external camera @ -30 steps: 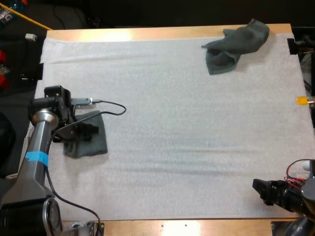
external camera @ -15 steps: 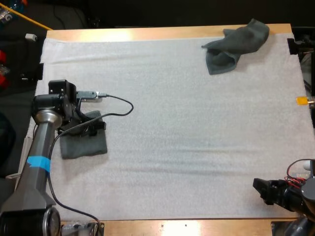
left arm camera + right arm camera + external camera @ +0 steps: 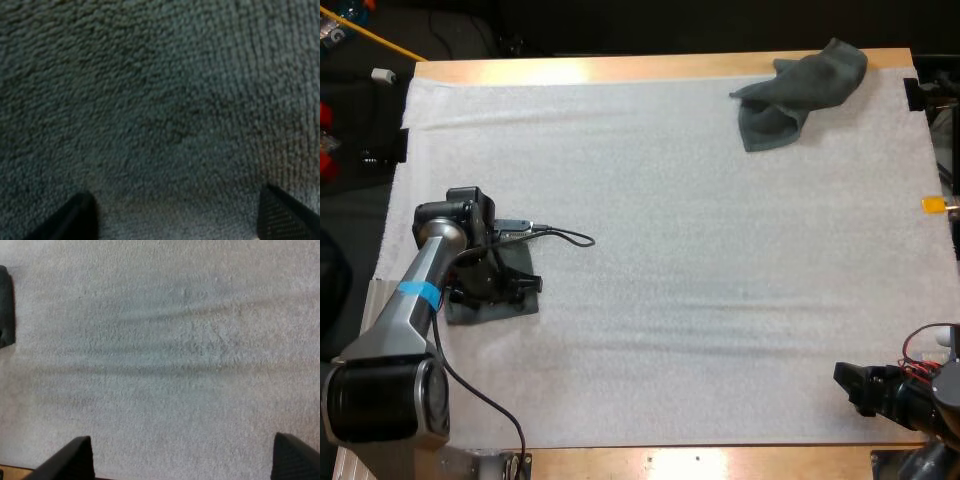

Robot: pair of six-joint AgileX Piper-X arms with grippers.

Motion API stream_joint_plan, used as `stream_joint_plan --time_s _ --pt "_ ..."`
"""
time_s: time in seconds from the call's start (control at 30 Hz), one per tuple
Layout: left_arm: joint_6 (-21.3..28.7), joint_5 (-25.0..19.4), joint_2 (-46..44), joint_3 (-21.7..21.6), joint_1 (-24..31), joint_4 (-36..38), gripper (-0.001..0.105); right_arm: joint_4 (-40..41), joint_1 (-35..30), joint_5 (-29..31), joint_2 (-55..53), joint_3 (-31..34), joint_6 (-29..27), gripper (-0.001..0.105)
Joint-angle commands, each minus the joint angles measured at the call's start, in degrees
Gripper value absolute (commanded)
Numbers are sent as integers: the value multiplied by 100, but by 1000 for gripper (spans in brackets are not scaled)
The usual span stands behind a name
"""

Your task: Pick towel from pile, fold and stack

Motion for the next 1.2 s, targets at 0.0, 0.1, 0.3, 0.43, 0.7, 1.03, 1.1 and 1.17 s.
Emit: stream_joint_plan --time_s 0.0,0.1,0.3,0.43,0.7,1.03,1.1,1.17 --pt "-35 51 14 -13 -6 85 65 -28 6 74 -8 -43 14 69" --pt "20 262 -17 -71 -6 235 65 -28 6 74 -8 -43 14 69" --pt "96 481 -676 -221 -6 400 65 -324 6 74 -8 -43 -27 69" --pt "59 495 -1256 -253 -6 400 65 -822 6 114 -8 -43 -190 69" --pt "33 529 -2599 -251 -31 620 65 -1108 -5 663 401 -43 -941 69" --pt "33 529 -4058 -251 -31 1029 65 -1393 -388 713 1320 -43 -1903 69" --pt "33 529 -4361 -251 -31 1121 65 -1455 -751 676 1519 -43 -2226 69" --pt "33 529 -4596 -251 -31 1196 65 -1499 -1088 532 1634 -43 -2490 69"
